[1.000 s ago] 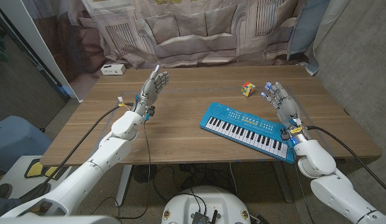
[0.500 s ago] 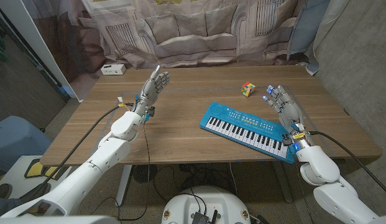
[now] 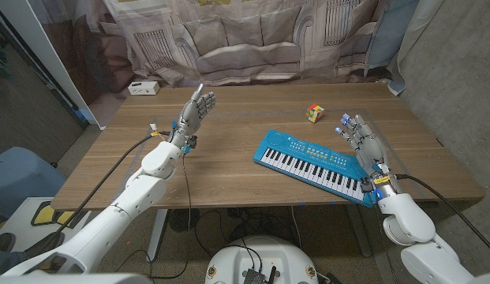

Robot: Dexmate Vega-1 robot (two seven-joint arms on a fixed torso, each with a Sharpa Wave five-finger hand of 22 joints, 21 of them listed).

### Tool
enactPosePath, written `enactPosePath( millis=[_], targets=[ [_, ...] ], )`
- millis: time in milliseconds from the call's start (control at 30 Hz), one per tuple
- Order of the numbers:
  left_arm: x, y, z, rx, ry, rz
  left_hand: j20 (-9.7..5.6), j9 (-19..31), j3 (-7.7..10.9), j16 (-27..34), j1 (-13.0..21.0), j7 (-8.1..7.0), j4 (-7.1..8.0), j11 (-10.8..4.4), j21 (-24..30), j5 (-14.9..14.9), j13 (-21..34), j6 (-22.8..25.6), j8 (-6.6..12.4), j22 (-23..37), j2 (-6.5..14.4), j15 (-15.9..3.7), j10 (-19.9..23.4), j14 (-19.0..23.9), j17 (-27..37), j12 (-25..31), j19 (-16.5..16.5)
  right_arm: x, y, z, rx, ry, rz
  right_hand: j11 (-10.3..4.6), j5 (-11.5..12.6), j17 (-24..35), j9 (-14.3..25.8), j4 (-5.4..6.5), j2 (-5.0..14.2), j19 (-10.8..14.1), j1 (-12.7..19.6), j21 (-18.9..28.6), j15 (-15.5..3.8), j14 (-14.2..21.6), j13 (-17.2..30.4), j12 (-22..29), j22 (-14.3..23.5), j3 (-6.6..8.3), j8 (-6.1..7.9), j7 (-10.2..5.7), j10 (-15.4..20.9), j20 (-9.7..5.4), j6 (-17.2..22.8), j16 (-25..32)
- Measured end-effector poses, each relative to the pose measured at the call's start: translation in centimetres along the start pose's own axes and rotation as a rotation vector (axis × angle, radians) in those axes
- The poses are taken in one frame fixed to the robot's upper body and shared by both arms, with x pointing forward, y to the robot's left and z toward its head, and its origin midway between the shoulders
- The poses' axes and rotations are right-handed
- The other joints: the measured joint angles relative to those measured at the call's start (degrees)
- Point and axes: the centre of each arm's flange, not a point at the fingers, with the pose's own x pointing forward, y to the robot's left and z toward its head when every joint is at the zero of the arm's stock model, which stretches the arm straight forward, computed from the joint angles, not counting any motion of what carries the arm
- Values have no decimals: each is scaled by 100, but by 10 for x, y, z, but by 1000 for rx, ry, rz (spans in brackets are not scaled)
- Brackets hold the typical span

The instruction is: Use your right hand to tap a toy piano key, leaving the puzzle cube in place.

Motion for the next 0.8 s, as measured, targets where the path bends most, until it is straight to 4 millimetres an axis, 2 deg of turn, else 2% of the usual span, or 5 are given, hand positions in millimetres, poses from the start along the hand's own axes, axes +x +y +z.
enactPosePath(
  millis=[800],
  targets=[
    [12,-5,-1,-5,1,-23,-30,0,0,0,38,-41,0,-31,0,-33,0,41,0,0,38,-42,31,41,0,-7,30,-32,6,-2,8,15,-24,31,0,1,0,0,30,6,30,0,21,21,0,0,0,0,0,0,31,-7,-1,32]
  ],
)
